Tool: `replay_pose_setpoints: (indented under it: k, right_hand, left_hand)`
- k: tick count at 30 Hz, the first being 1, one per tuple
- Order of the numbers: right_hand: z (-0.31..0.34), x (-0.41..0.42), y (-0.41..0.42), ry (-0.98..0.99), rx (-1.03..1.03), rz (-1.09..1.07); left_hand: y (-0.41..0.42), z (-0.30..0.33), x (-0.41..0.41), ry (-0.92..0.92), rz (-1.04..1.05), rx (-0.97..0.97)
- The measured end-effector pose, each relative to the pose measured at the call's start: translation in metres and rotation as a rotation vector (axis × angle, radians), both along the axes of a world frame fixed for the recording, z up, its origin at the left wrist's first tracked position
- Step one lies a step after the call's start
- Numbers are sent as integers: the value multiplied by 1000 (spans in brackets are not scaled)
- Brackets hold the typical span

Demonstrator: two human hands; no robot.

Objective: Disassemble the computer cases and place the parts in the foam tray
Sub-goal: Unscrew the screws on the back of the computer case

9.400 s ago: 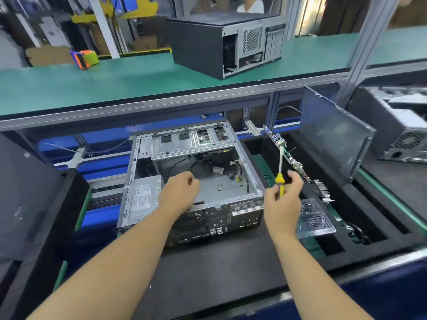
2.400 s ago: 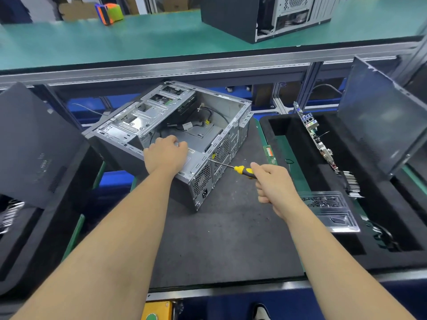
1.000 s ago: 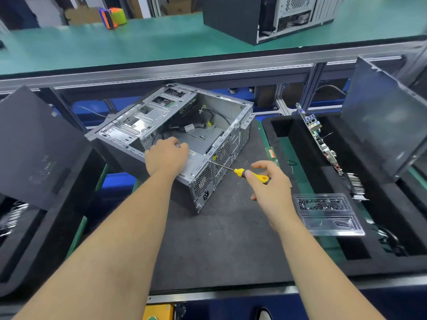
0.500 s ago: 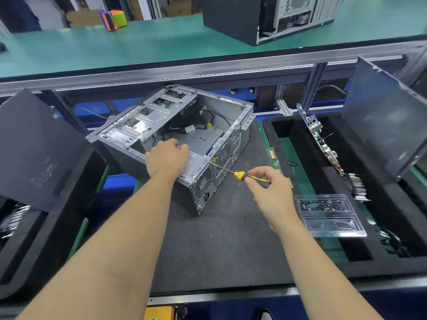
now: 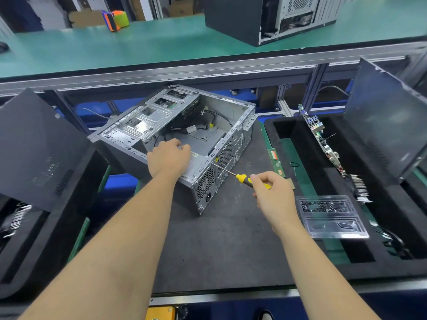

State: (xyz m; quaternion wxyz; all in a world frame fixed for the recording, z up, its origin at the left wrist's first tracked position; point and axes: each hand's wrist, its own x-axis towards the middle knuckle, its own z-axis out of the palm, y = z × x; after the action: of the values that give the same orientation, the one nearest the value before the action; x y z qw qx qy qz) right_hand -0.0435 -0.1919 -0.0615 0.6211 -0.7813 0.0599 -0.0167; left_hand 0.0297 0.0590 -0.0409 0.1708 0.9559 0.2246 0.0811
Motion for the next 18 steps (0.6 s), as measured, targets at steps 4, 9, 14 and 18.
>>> replay_pose_setpoints:
  k: [4, 9, 14, 18]
  right_hand:
    - [0, -3, -1, -108, 27, -13]
    - [0, -7, 4, -84, 119, 43]
    - [3, 0, 2, 87, 67, 31]
    - [2, 0, -1, -59, -4, -14]
  left_hand:
    - [0, 0, 0, 1, 1, -3]
    - [0, 0, 0, -3, -1, 0]
    - [0, 0, 0, -2, -5, 1]
    - [1, 0, 0, -4, -6, 6]
